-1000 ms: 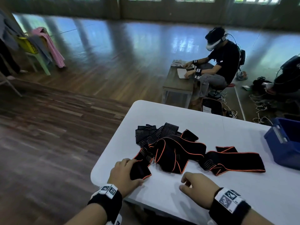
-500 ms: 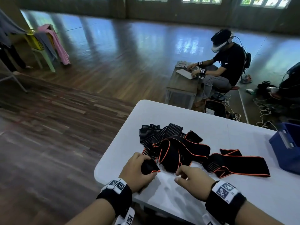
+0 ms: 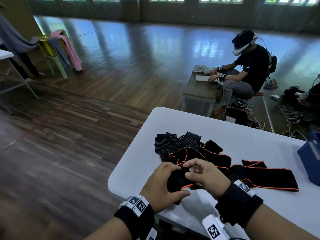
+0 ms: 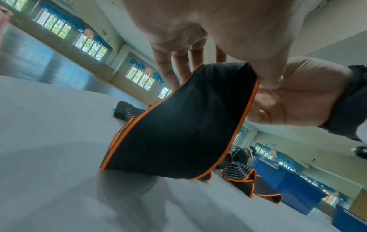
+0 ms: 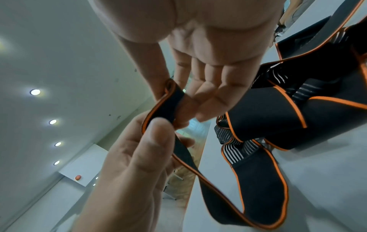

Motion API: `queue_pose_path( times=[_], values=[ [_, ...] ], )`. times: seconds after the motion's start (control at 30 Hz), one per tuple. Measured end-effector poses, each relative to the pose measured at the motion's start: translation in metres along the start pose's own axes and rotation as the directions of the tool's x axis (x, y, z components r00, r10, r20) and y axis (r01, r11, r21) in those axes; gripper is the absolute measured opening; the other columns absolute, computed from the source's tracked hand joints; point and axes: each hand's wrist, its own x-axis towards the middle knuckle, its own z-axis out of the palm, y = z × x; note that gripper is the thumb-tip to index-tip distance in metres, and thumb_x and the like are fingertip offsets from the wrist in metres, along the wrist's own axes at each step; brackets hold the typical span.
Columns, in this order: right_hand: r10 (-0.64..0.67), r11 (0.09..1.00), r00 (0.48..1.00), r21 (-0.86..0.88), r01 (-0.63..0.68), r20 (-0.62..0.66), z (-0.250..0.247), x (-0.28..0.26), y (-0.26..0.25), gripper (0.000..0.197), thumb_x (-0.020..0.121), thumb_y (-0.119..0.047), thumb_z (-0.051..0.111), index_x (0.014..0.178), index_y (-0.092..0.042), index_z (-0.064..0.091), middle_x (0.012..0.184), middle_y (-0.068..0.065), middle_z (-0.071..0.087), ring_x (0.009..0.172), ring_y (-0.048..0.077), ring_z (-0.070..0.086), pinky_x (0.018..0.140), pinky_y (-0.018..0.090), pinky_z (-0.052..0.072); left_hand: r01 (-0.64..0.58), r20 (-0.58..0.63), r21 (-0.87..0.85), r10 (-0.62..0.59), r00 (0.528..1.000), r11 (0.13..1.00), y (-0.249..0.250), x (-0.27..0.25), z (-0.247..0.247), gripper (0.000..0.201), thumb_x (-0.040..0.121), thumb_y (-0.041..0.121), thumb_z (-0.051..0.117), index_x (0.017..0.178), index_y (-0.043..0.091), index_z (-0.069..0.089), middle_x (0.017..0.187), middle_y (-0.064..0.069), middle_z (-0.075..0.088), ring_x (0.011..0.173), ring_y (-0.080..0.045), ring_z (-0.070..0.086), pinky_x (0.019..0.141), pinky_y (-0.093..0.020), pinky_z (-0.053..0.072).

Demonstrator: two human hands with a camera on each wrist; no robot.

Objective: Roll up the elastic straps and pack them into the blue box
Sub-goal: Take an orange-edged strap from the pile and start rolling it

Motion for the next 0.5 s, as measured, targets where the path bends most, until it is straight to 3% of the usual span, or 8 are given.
queue_pose_path(
  times=[0.17, 0.33, 0.43, 0.5],
  values=[
    [-0.038, 0.971, 0.997, -0.239, 0.022, -0.061, -0.009, -0.002, 0.010, 0.016, 0.088, 0.004, 0.064, 0.086, -0.010, 0.070, 0.072, 0.012, 0.061, 0.061, 0.019, 0.059, 0.056, 0.033, 0.056, 0.046, 0.132, 0.012, -0.047, 0.990, 0.999, -0.003, -0.002, 0.007, 0.074, 0.073, 0.065, 0.074, 0.135, 0.032, 0.048, 0.126, 0.020, 0.045, 0.117, 0.004, 0.048, 0.099, -0.015, 0.041],
    [-0.022, 0.946, 0.997, -0.324, -0.003, -0.073, -0.028, -0.012, 0.020, 0.022, 0.080, -0.004, 0.075, 0.094, -0.018, 0.069, 0.075, 0.006, 0.070, 0.061, 0.014, 0.064, 0.054, 0.029, 0.052, 0.134, 0.149, 0.001, -0.132, 0.980, 0.991, -0.015, 0.007, 0.007, 0.038, 0.093, 0.047, 0.058, 0.129, 0.036, 0.052, 0.109, 0.022, 0.052, 0.098, 0.004, 0.054, 0.086, -0.016, 0.045],
    [-0.021, 0.933, 0.994, -0.359, -0.020, -0.109, -0.043, -0.020, 0.024, 0.031, 0.072, -0.001, 0.076, 0.094, -0.021, 0.067, 0.084, 0.008, 0.069, 0.058, 0.016, 0.061, 0.053, 0.027, 0.048, 0.161, 0.121, 0.047, -0.165, 0.979, 0.986, -0.027, 0.025, 0.008, 0.029, 0.094, 0.041, 0.058, 0.121, 0.032, 0.059, 0.102, 0.019, 0.056, 0.090, 0.002, 0.056, 0.082, -0.017, 0.047],
    [-0.032, 0.921, 0.989, -0.389, -0.027, -0.146, -0.051, -0.026, 0.026, 0.034, 0.071, 0.005, 0.072, 0.091, -0.021, 0.066, 0.082, 0.002, 0.067, 0.053, 0.009, 0.056, 0.053, 0.023, 0.046, 0.159, 0.134, 0.082, -0.169, 0.976, 0.984, -0.032, 0.038, 0.013, 0.027, 0.093, 0.041, 0.061, 0.117, 0.031, 0.061, 0.102, 0.017, 0.058, 0.087, 0.000, 0.057, 0.082, -0.019, 0.048]
  ],
)
